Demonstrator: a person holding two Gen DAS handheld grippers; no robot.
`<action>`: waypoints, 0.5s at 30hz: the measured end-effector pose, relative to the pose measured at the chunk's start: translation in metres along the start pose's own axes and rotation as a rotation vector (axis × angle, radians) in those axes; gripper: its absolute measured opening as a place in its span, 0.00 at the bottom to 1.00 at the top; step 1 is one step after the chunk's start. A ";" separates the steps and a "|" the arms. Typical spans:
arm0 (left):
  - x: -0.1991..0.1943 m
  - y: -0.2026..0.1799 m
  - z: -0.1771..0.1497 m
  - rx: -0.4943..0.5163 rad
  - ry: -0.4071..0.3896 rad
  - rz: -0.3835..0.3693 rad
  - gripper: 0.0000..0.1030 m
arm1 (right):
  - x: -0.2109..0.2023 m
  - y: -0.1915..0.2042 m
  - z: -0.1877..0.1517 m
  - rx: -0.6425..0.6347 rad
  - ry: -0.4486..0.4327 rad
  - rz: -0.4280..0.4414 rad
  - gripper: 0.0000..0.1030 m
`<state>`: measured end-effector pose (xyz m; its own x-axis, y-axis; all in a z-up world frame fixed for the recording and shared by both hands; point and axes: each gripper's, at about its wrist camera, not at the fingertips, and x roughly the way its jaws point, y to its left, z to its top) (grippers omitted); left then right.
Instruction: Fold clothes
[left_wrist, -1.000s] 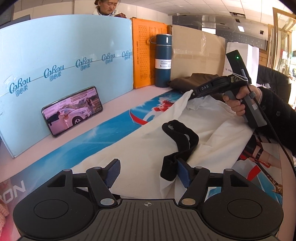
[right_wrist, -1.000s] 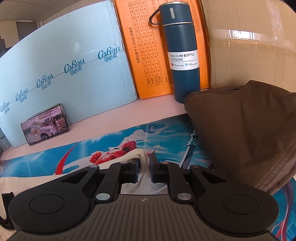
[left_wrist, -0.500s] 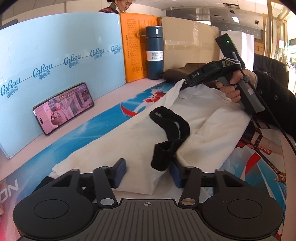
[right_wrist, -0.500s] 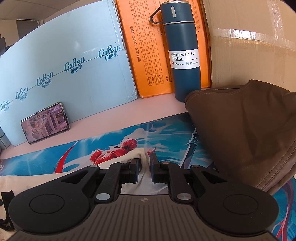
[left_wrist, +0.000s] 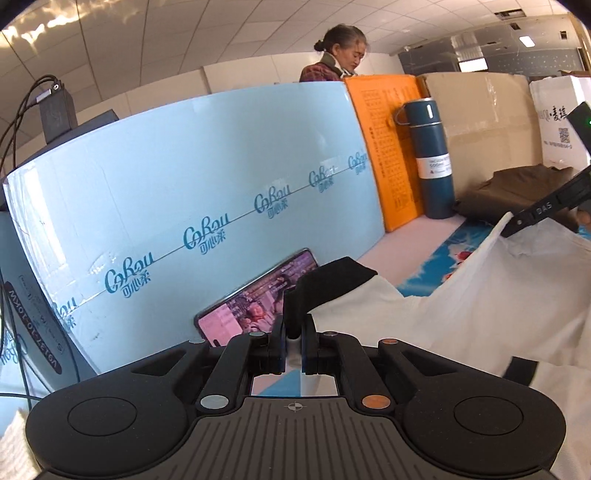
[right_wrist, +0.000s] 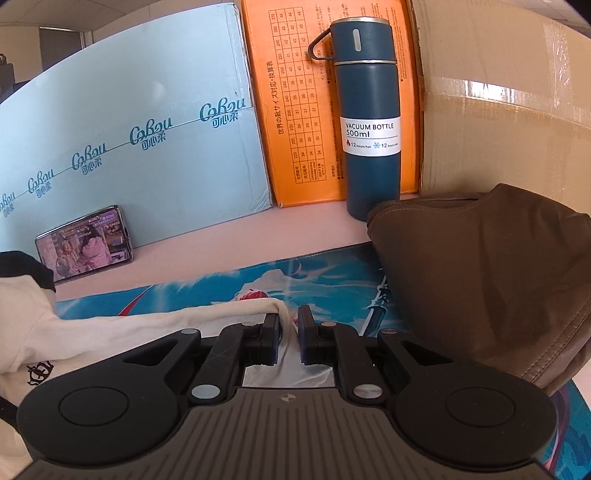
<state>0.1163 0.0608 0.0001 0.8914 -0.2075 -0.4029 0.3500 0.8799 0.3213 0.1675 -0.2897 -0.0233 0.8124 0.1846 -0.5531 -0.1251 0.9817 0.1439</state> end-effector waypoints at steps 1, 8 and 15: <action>0.013 0.003 -0.002 0.001 0.032 0.014 0.06 | 0.002 0.001 0.003 -0.011 0.000 -0.009 0.09; 0.075 -0.003 -0.011 0.095 0.194 0.216 0.18 | 0.037 0.008 0.013 -0.087 0.055 -0.061 0.09; 0.048 0.035 -0.016 -0.030 0.215 0.415 0.52 | 0.043 -0.006 0.014 -0.028 0.061 -0.082 0.27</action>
<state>0.1663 0.0882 -0.0218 0.8735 0.2553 -0.4145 -0.0350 0.8822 0.4696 0.2114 -0.2883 -0.0369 0.7847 0.1056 -0.6108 -0.0763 0.9943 0.0738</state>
